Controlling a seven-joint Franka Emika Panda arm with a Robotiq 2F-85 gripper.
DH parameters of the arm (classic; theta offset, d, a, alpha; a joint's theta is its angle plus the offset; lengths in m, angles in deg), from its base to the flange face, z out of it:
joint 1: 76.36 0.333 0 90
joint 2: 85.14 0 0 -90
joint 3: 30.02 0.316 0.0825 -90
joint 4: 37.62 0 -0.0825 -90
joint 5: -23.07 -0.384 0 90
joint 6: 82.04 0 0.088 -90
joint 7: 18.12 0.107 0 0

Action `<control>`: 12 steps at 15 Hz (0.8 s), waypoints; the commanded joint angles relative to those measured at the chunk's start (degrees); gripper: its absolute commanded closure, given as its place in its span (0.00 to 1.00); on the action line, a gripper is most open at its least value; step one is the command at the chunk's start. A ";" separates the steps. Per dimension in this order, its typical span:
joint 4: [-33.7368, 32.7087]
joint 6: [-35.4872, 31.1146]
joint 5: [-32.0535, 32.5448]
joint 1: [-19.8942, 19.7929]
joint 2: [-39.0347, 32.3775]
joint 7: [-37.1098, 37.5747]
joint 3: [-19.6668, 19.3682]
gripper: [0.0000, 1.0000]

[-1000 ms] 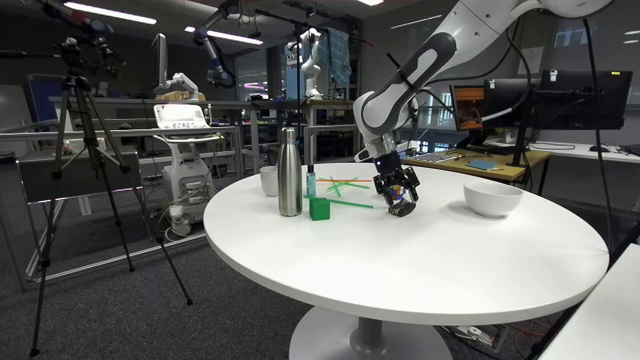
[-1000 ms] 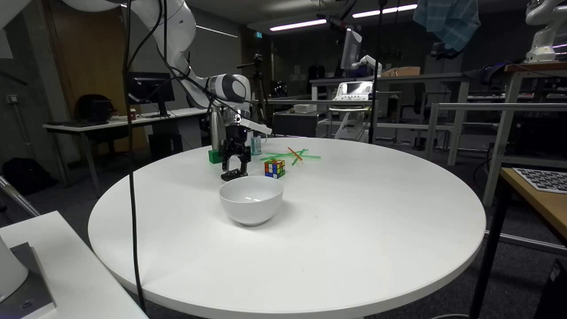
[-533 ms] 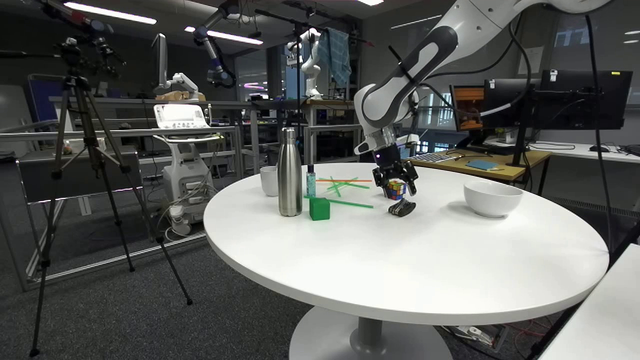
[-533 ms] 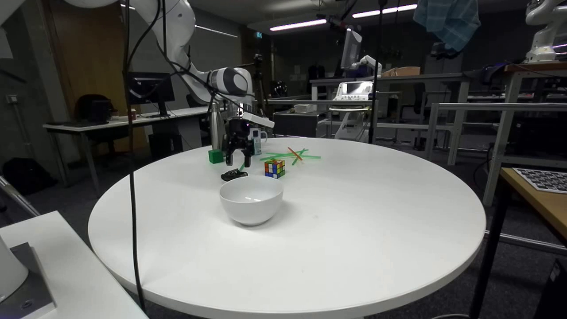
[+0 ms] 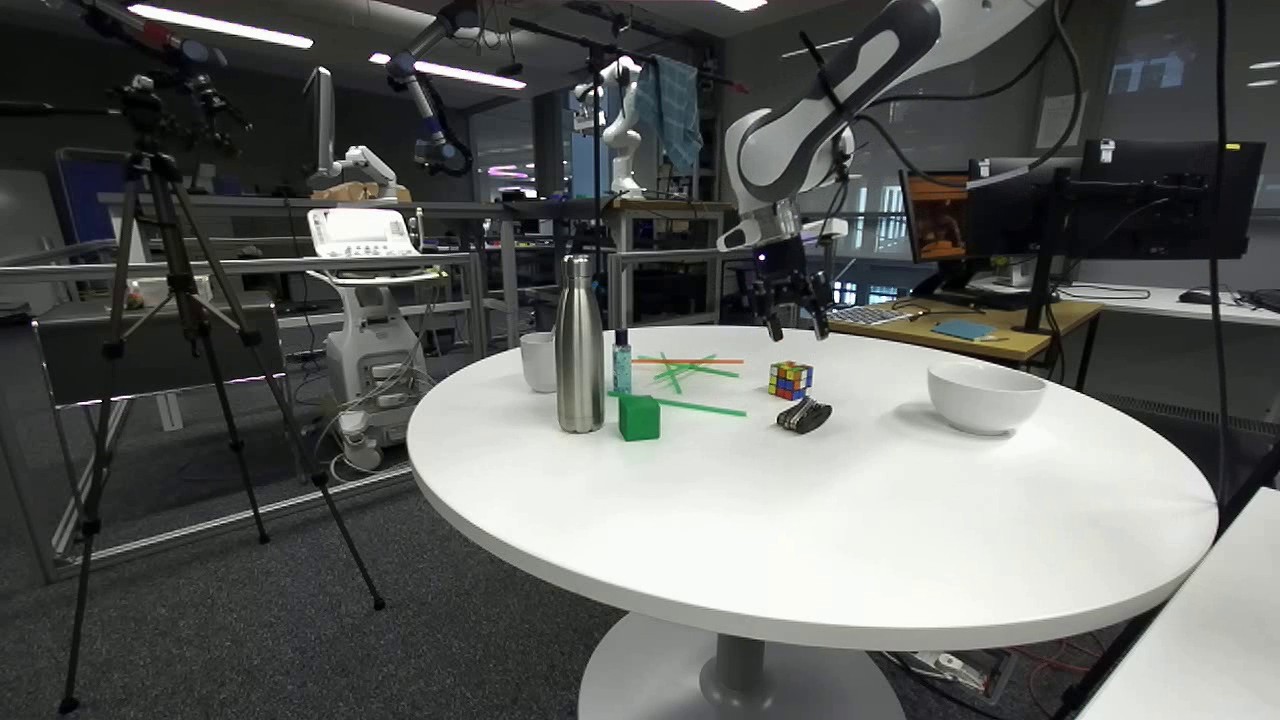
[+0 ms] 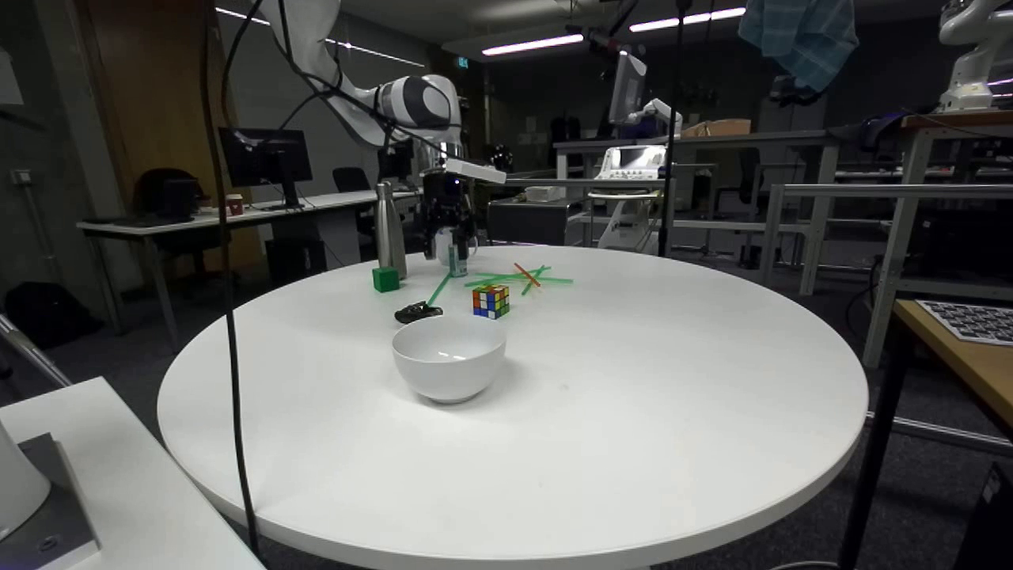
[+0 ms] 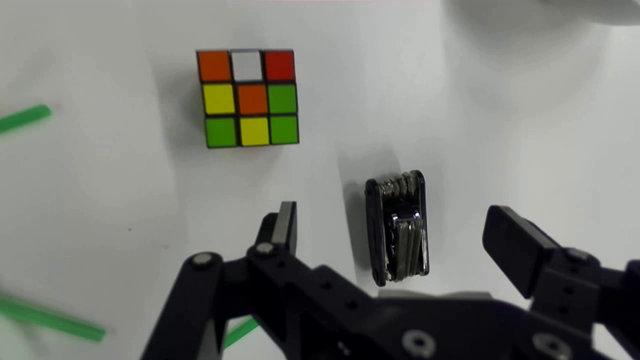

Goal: Put the stapler on the table from atop the Rubik's cube

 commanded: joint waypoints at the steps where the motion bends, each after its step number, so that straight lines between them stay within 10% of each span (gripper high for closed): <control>1: 2.01 -2.17 0.68 -0.82 5.31 1.77 -0.82 0.00; 12: 0.37 -3.95 0.23 -1.09 7.14 4.10 -1.49 0.00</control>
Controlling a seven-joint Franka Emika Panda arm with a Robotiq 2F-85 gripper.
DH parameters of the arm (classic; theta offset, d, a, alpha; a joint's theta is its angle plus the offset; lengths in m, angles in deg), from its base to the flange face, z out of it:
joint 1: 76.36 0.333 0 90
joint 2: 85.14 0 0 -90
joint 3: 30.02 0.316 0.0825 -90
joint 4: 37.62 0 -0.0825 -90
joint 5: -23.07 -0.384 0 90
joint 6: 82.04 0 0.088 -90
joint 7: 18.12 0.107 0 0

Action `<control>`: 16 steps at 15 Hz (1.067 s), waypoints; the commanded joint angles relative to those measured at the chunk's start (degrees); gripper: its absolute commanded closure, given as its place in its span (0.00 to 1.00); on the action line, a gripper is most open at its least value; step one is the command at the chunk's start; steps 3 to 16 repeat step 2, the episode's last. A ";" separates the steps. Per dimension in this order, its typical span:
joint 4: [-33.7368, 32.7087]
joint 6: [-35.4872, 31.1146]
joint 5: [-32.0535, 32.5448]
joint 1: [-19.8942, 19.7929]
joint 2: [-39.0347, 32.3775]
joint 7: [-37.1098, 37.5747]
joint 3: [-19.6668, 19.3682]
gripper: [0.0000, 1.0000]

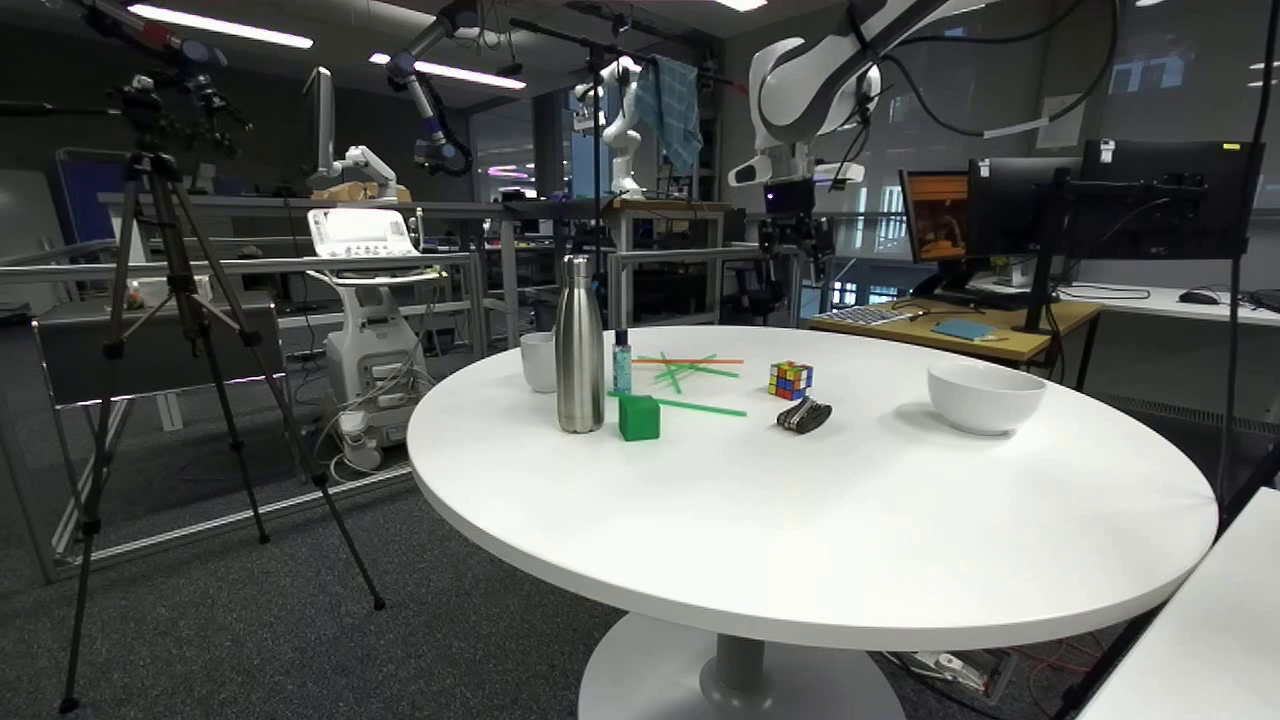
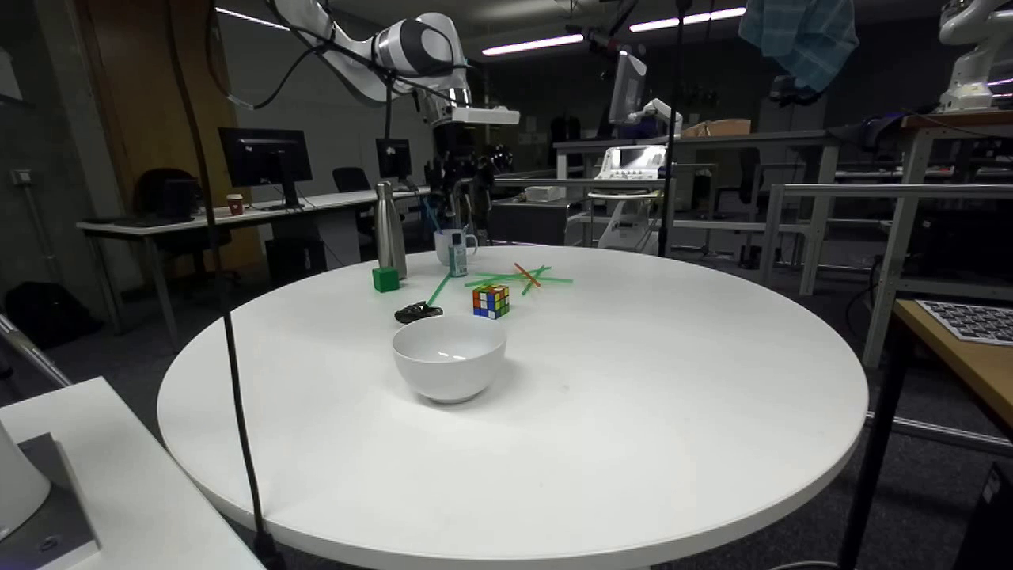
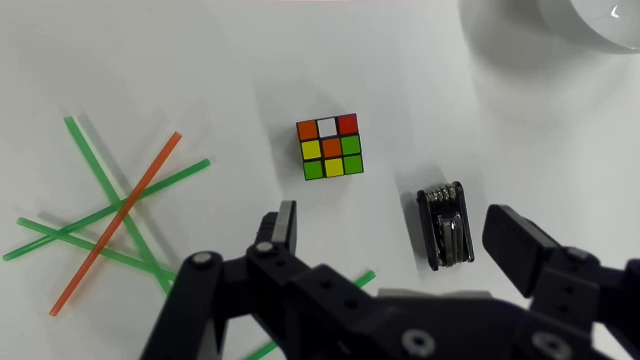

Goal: Put the stapler on the table from atop the Rubik's cube

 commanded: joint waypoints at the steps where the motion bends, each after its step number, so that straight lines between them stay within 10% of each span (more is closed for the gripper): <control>1: -0.11 0.17 0.20 -0.32 -0.12 0.12 0.46 0.00; 16: -0.11 0.17 0.20 -0.31 -0.24 0.12 0.49 0.00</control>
